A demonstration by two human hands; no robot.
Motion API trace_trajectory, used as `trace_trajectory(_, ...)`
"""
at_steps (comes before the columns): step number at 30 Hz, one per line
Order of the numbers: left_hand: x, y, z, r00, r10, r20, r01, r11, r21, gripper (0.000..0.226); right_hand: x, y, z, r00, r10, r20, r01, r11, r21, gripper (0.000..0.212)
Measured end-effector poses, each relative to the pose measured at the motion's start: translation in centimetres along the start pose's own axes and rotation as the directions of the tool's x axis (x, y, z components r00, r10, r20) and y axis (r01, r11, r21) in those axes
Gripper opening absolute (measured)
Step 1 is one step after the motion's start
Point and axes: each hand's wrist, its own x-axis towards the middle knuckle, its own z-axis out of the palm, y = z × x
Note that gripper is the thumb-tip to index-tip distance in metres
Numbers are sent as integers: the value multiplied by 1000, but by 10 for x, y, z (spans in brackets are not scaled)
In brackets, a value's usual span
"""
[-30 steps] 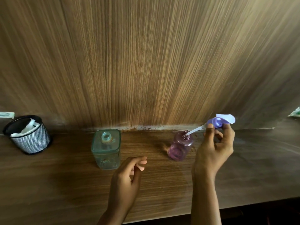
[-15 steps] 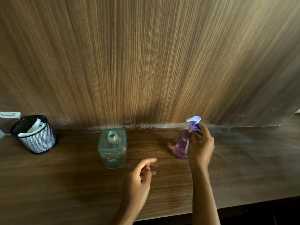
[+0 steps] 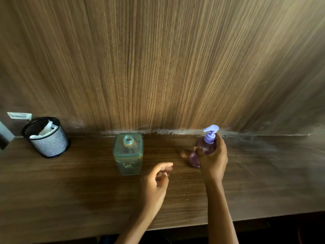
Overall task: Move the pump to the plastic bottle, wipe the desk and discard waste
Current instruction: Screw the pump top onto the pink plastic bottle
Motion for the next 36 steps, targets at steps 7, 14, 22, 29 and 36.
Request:
trace_trajectory(7,1,-13,2,997,-74,35,77,993,-89,64,-26,-29,1,948,-114,297,125,992,-19,50)
trace_trajectory(14,-2,-9,7,999,42,4,-41,986,-163,65,-50,-40,1,855,-123,503,158,987,-27,53)
trace_trajectory(22,0,-10,0,998,-65,-17,63,990,-125,62,-49,-44,1,764,-60,643,112,993,-40,65)
trace_trajectory(29,-5,-8,0,995,-99,7,100,995,-28,63,-31,-59,-25,788,-154,596,80,986,149,37)
trace_trajectory(36,-2,-6,-1,992,-123,27,122,992,18,64,-30,-59,-23,771,-130,623,53,989,141,17)
